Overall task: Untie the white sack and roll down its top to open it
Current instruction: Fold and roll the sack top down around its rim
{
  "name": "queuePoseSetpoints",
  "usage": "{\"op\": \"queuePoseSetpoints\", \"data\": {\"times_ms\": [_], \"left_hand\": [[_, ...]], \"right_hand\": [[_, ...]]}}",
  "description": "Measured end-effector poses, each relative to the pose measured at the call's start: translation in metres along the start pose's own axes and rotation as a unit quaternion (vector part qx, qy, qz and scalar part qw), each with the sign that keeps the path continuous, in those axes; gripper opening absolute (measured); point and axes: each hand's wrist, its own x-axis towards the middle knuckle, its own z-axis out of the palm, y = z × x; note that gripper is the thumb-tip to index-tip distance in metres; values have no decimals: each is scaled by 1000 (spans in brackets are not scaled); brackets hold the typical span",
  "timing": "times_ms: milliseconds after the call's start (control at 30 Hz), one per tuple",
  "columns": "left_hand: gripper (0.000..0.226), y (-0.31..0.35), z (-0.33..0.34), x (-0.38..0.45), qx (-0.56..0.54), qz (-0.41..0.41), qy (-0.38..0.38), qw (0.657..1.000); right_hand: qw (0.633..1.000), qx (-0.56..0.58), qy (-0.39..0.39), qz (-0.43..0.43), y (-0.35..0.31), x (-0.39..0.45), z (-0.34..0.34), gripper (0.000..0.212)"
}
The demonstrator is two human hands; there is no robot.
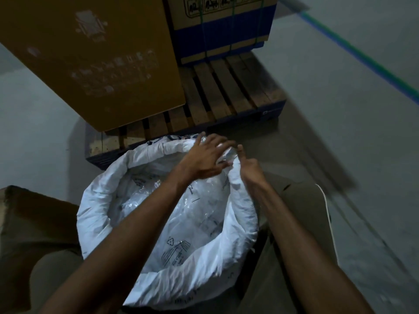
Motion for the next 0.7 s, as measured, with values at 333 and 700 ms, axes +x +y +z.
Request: {"op": "queuePoseSetpoints", "data": {"times_ms": [333,700], "left_hand": [[24,19,7,10,46,-17,20,999],[61,55,26,-37,-125,-141,206,960]], "right_hand": [[997,-53,60,7,16,-21,-5,87],[983,136,8,122,42,-26,5,89]]}}
